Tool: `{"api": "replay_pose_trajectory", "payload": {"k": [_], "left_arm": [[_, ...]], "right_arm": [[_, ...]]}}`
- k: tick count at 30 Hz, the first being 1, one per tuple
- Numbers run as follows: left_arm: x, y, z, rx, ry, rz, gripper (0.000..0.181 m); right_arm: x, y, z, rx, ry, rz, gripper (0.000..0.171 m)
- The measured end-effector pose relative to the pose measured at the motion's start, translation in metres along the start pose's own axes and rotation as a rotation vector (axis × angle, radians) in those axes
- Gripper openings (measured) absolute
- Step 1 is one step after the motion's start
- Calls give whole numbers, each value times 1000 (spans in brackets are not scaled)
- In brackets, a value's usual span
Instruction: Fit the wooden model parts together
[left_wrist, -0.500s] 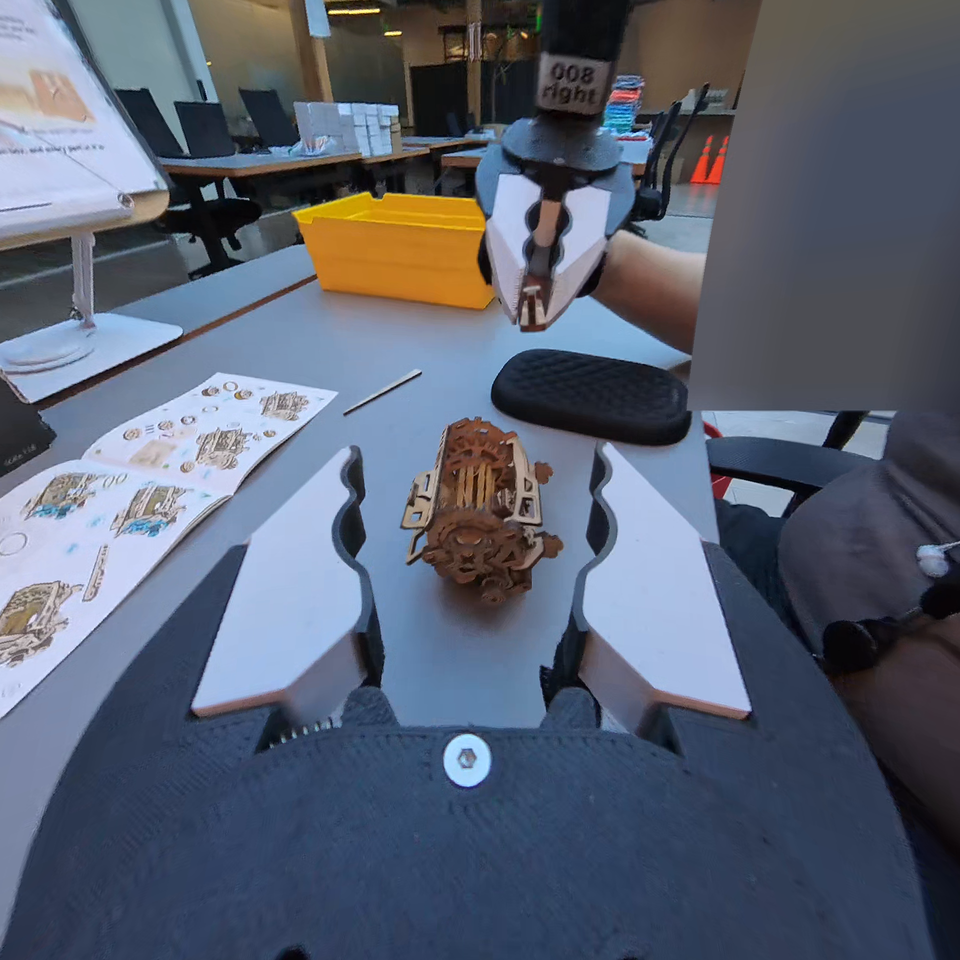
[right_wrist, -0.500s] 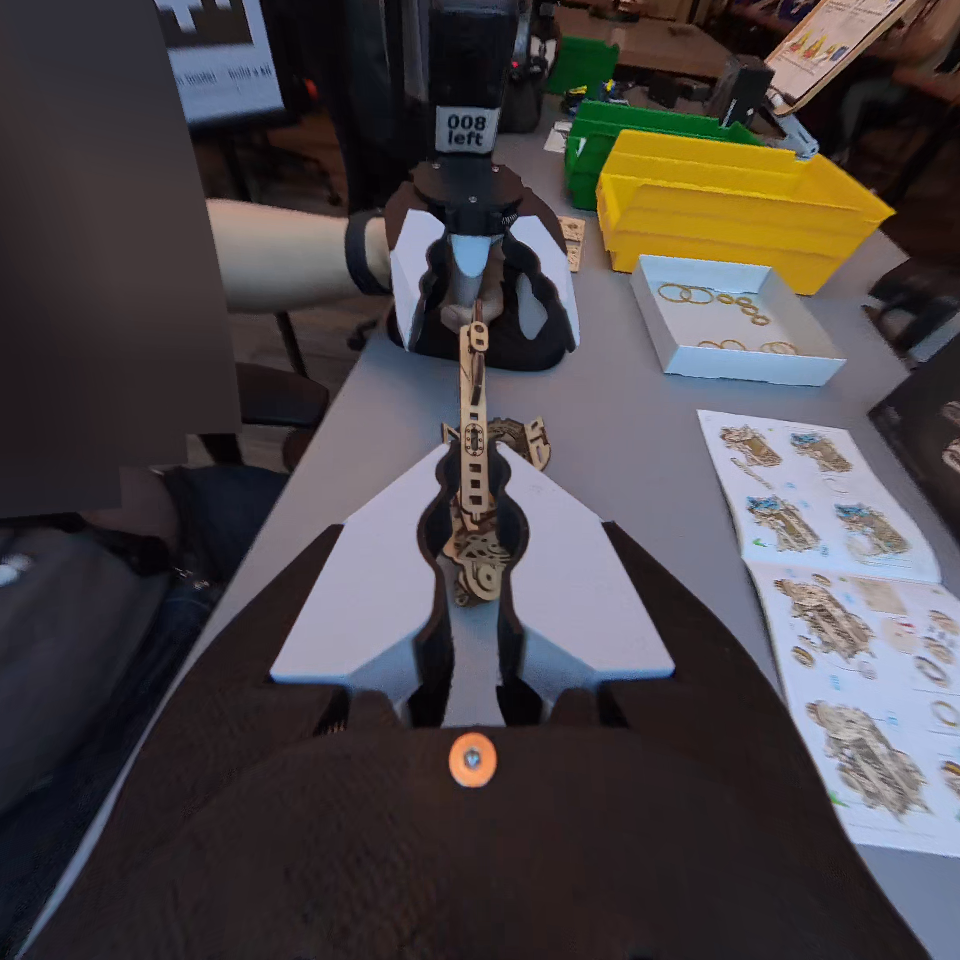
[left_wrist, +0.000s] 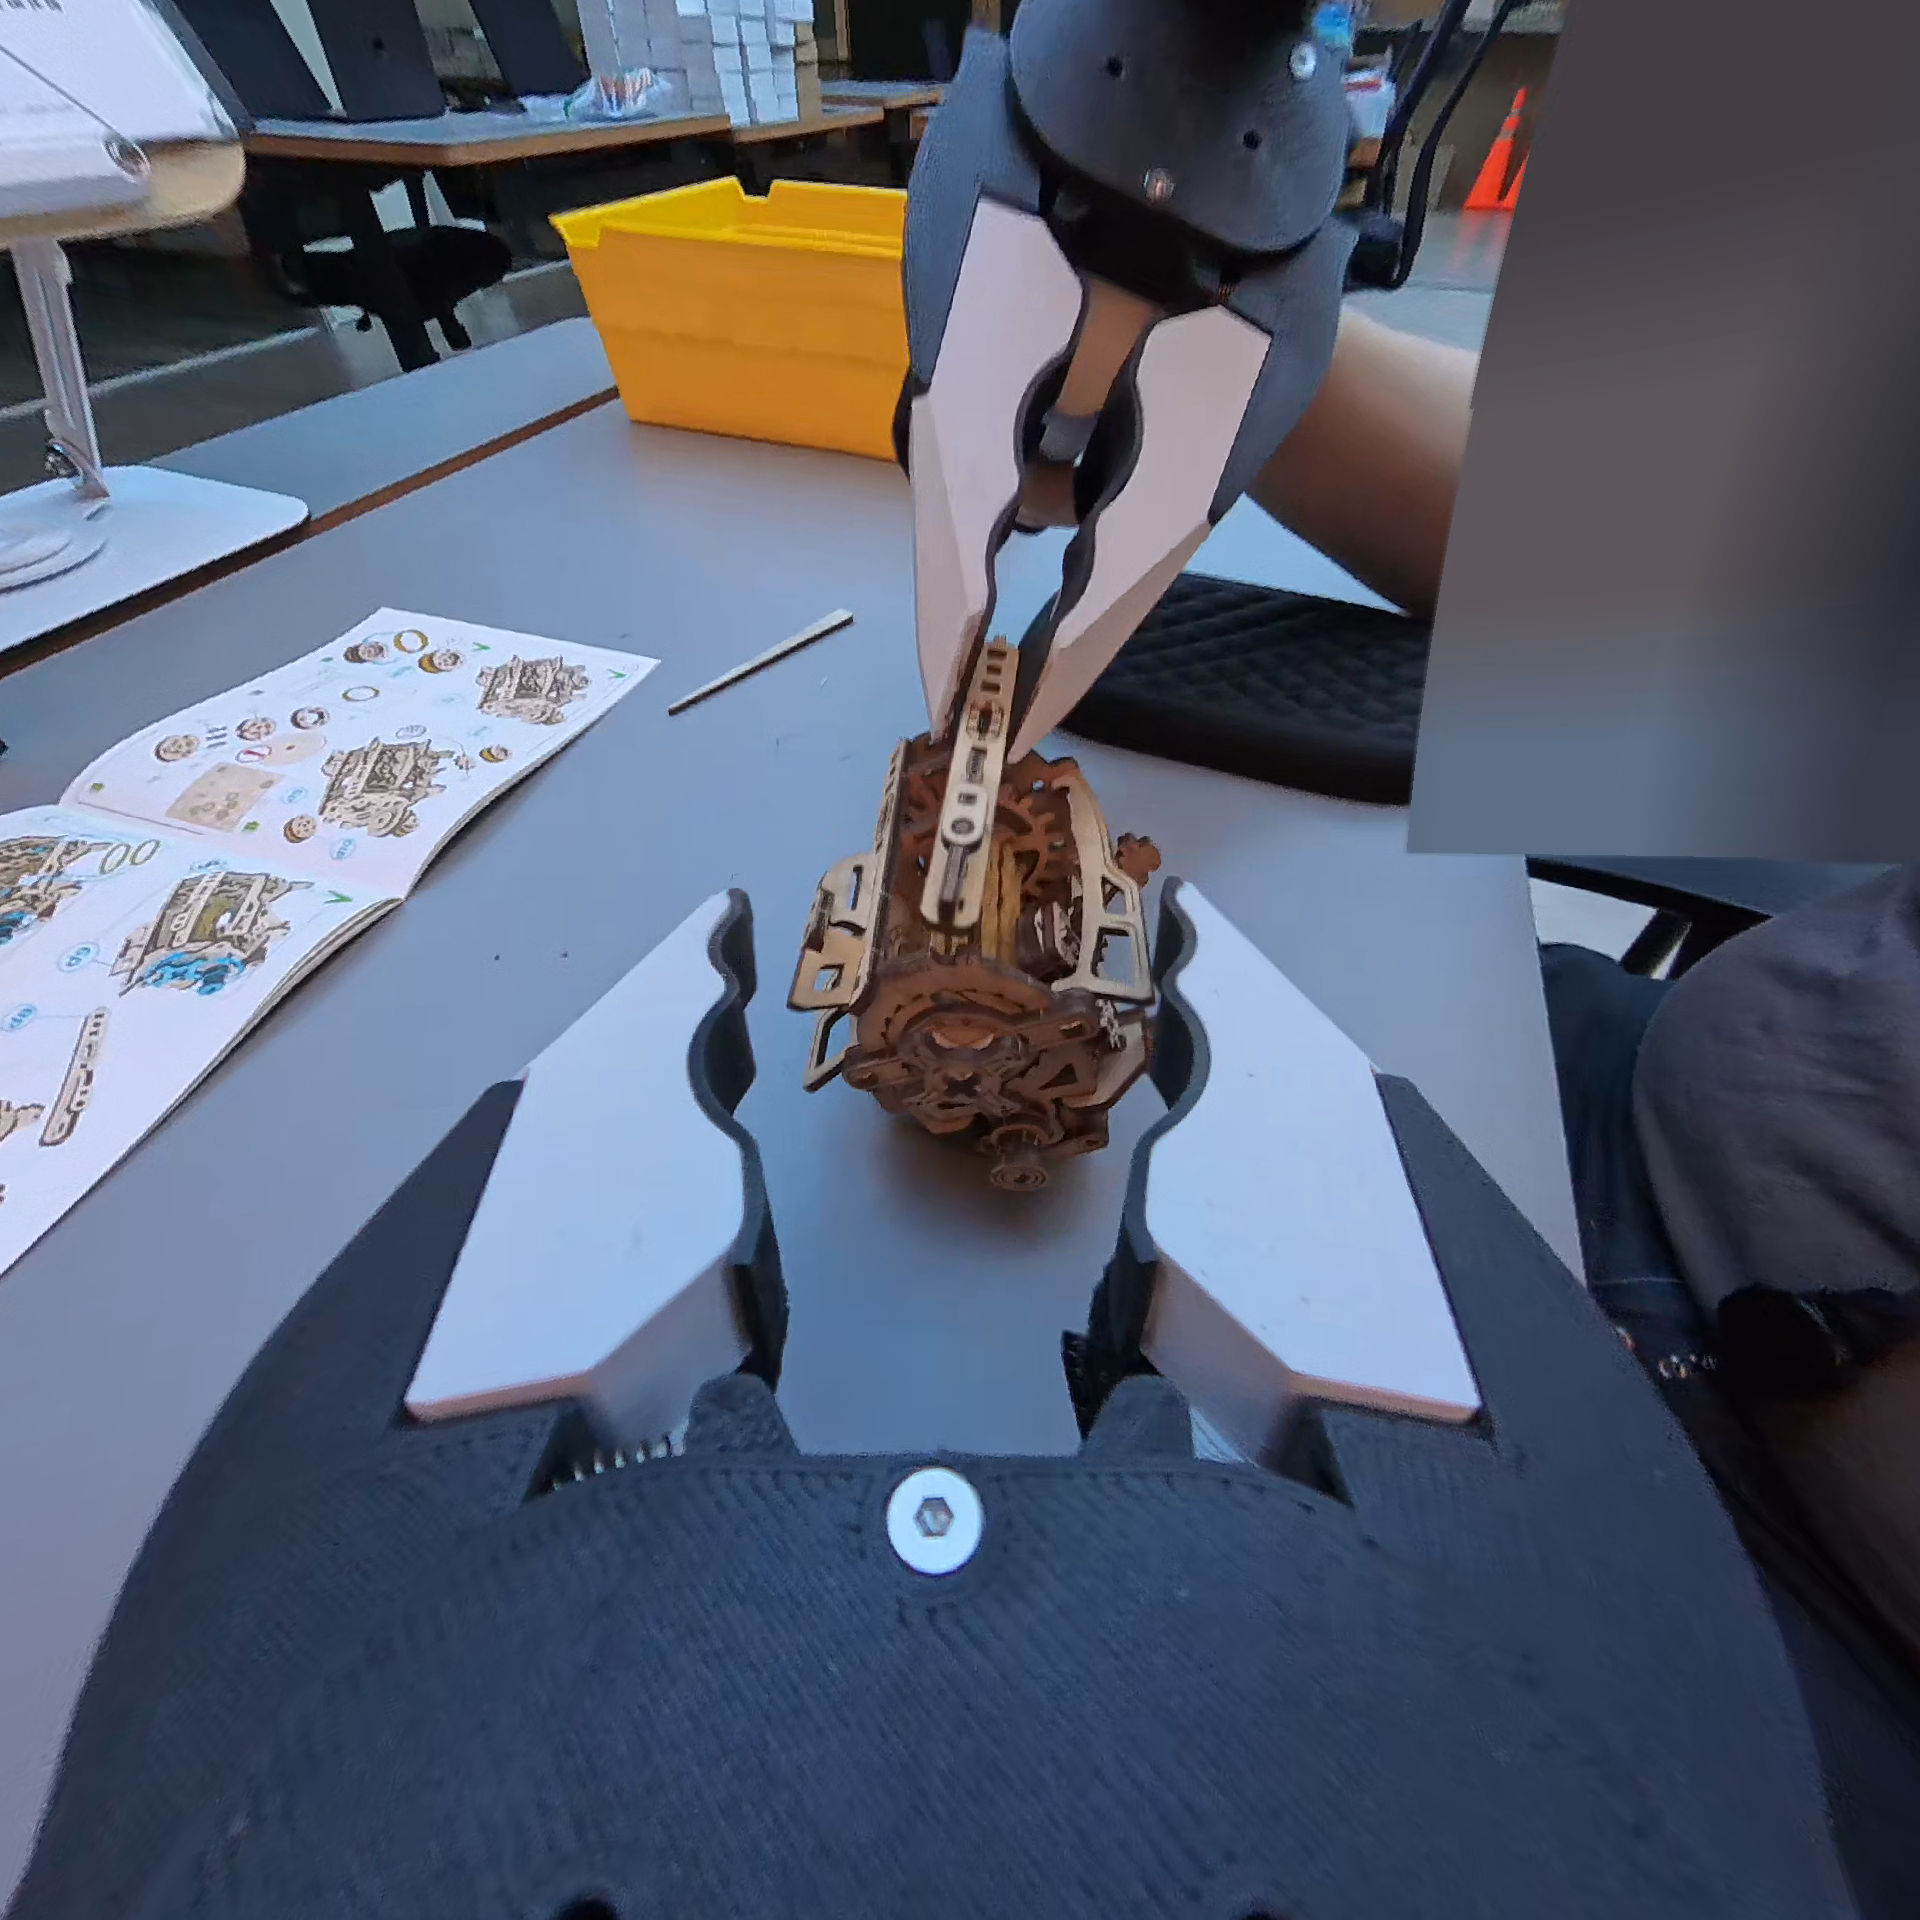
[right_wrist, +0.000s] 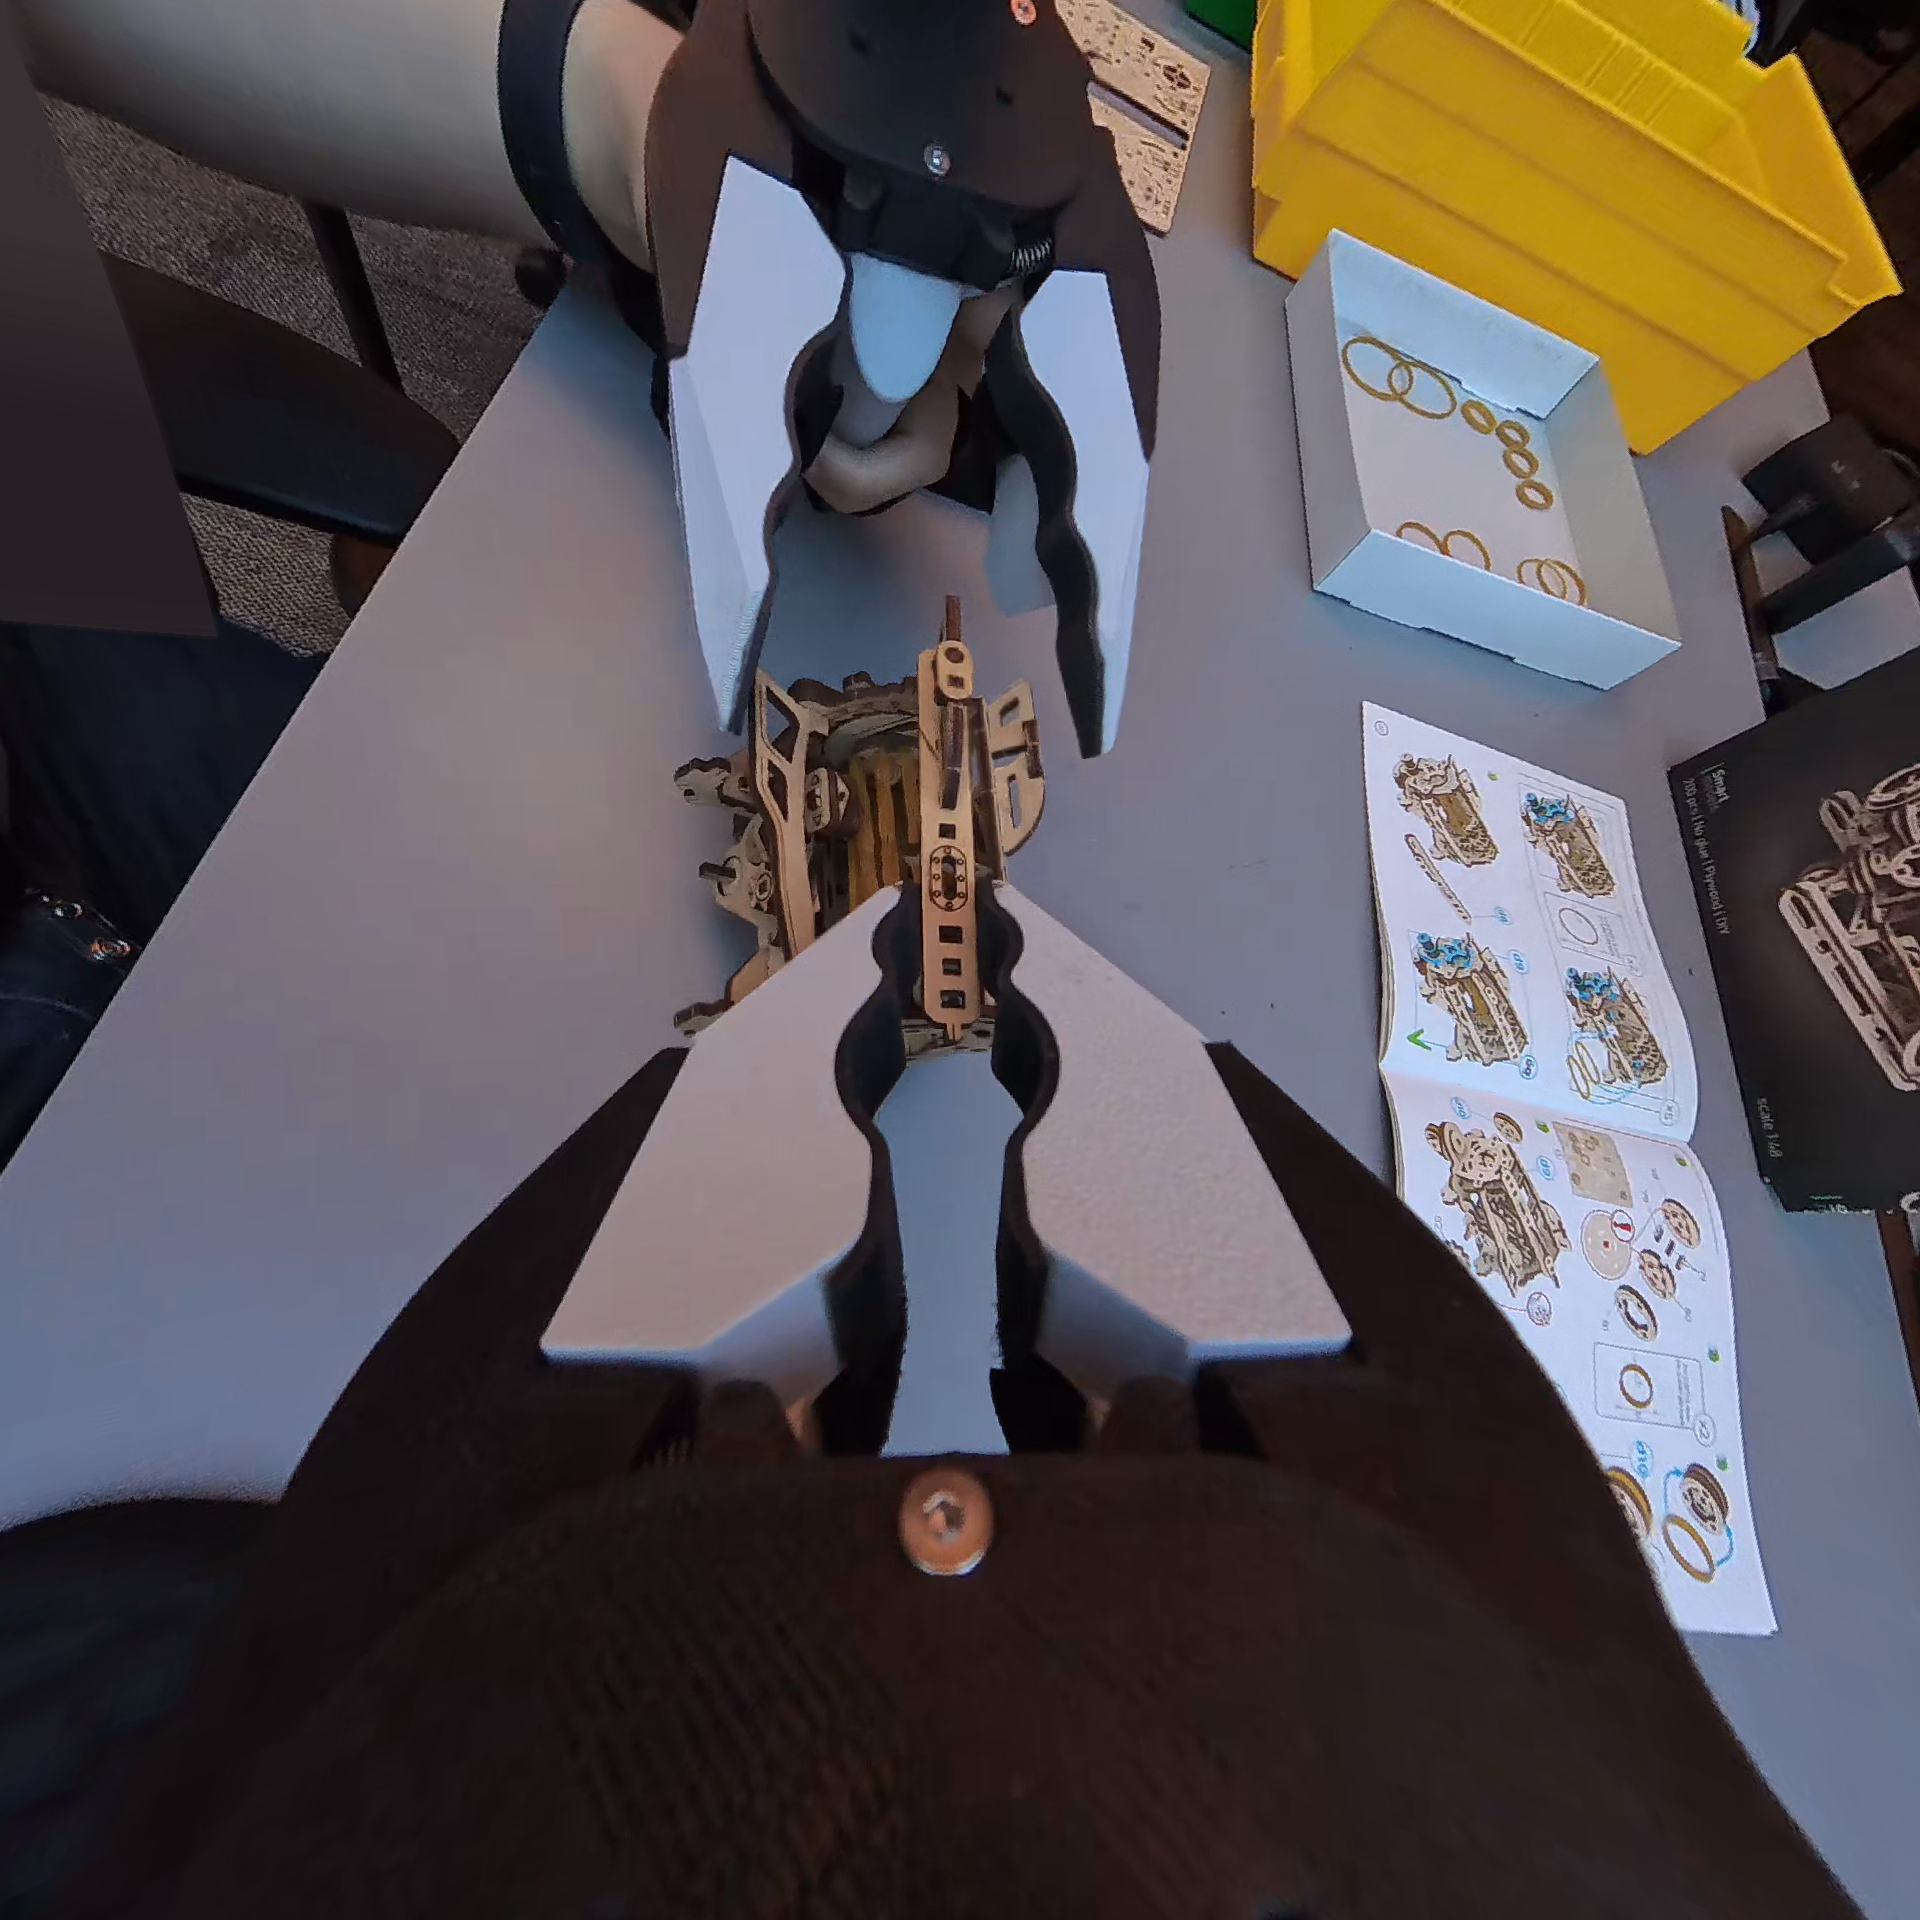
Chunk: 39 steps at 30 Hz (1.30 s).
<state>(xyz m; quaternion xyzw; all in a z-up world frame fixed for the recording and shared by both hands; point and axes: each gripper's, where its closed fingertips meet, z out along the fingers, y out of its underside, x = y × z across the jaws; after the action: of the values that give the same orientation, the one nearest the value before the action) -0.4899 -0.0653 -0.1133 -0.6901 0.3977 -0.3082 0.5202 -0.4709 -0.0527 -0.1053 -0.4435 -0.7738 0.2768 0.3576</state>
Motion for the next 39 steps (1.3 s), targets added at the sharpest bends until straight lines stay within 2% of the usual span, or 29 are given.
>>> {"api": "replay_pose_trajectory", "payload": {"k": [5,7,10,15,19,29,34,39], "left_arm": [[7,-28,-10,112,75,-56,48],[9,-26,-9,52,85,-32,44],[9,-22,-5,-24,64,44,23],[6,-12,10,-150,44,88,22],[1,-3,14,-215,18,126,11],[3,-8,15,-153,9,129,8],[4,-7,14,-159,13,110,7],[6,-7,14,-184,4,152,7]], "right_arm": [[-4,-1,4,3,-6,-2,9],[-4,0,5,1,-5,-6,9],[-3,1,6,10,-8,-1,9],[-3,3,6,24,-17,1,9],[-4,5,7,33,-32,16,9],[-3,5,8,19,-7,-5,9],[-3,2,6,27,28,-25,18],[-8,-4,7,37,26,-21,18]]}}
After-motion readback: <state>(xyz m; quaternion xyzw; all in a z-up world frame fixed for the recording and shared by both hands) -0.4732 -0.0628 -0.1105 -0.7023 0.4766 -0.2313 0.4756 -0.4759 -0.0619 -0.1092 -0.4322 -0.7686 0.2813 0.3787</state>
